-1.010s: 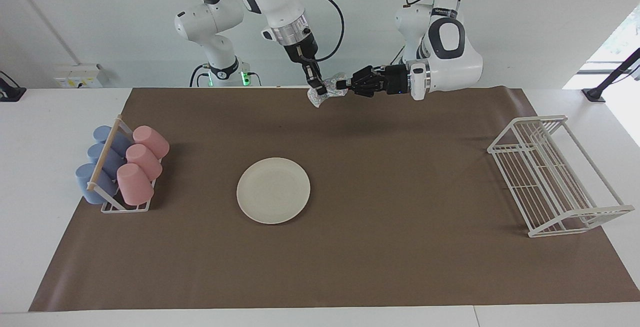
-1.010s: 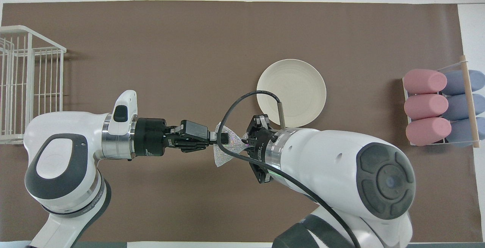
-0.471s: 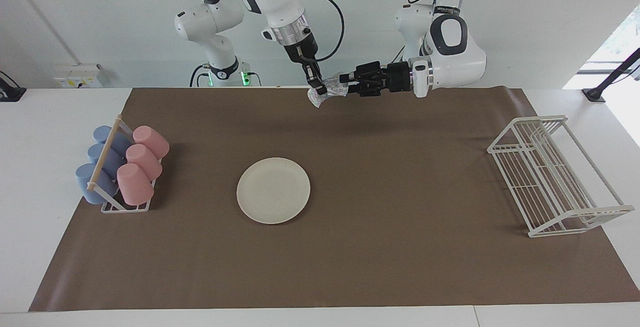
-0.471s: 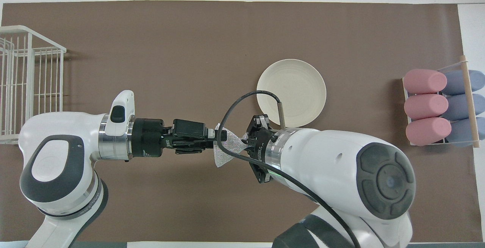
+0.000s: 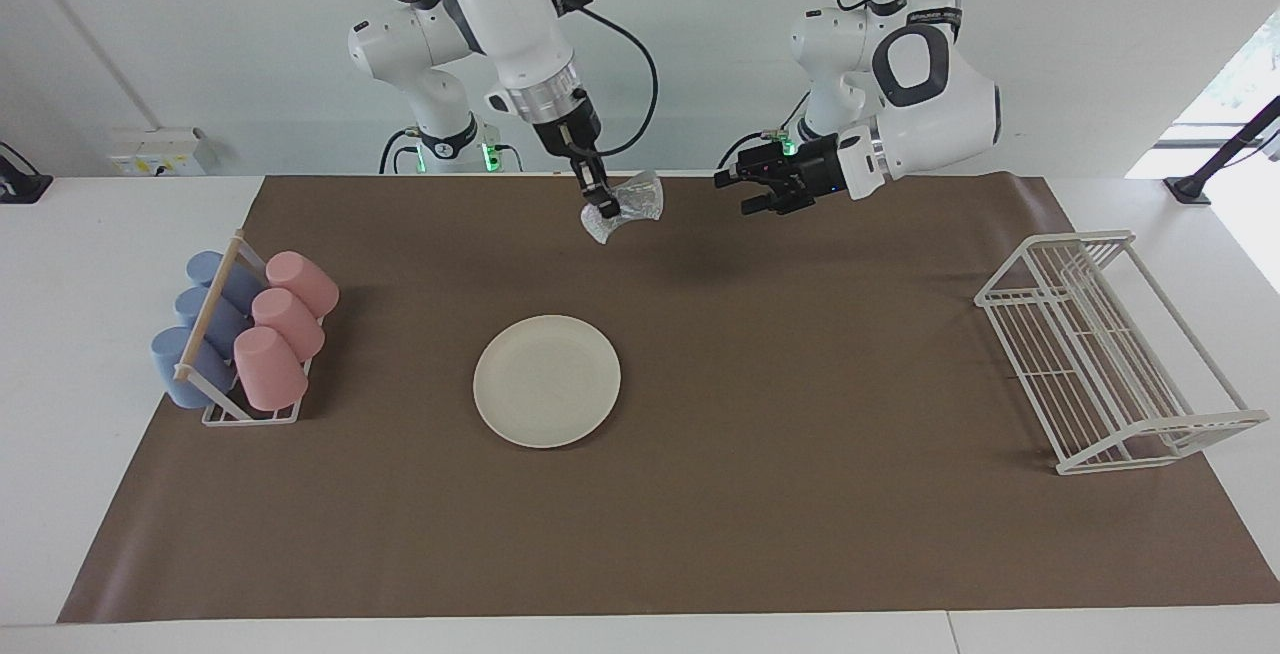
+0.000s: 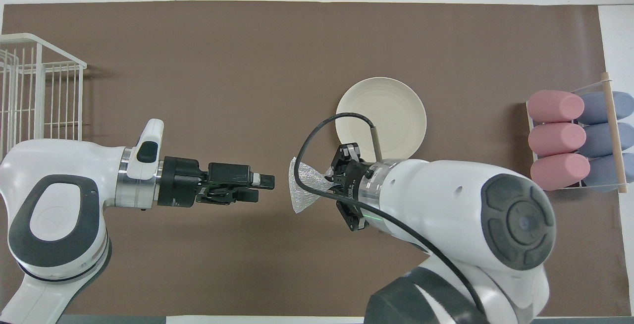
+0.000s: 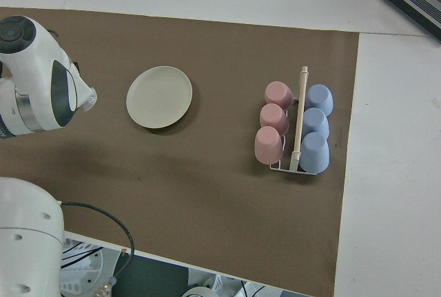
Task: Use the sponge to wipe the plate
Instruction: 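Rub the sponge over the plate surface with the right gripper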
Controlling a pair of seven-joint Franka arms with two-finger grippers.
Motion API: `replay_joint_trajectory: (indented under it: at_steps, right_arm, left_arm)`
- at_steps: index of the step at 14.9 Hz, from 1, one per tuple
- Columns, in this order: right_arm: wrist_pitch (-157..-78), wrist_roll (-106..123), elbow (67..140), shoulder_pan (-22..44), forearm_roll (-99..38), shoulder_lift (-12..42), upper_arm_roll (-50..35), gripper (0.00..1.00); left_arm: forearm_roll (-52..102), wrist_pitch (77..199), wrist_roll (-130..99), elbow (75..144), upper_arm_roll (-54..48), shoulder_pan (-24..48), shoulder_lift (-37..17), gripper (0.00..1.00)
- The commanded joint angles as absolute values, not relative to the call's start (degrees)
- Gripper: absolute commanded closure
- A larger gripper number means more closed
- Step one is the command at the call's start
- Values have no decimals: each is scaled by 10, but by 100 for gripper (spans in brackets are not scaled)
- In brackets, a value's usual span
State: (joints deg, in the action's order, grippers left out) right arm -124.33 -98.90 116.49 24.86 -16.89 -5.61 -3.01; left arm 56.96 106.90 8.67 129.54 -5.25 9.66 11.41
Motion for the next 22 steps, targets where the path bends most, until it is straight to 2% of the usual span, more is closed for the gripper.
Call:
replay_joint_trajectory:
  at_steps: [1, 2, 4, 9, 12, 14, 22]
  right_arm:
    - [-1338, -928, 1179, 231, -179, 23, -34, 100]
    - [-1379, -903, 1193, 229, -179, 50, -34, 100]
    - [-1445, -865, 1224, 215, -179, 69, -35, 100]
    - [-1484, -812, 1237, 192, -180, 119, -35, 100]
    - [-1482, -814, 1237, 190, -183, 124, -35, 100]
    - [-1483, -801, 1246, 159, -183, 127, -36, 100]
    - [-1485, -705, 1259, 120, -184, 134, -36, 100]
  left_arm:
    - [475, 1070, 80, 1279, -56, 61, 118, 0]
    - [433, 1070, 80, 1272, -56, 55, 118, 0]
    - [363, 1072, 81, 1267, -56, 40, 116, 0]
    - [180, 1083, 76, 1250, -56, 14, 113, 0]
    - [171, 1089, 76, 1249, -55, 3, 114, 0]
    - [170, 1091, 76, 1246, -55, 1, 114, 0]
    - [170, 1098, 75, 1241, -57, -4, 114, 0]
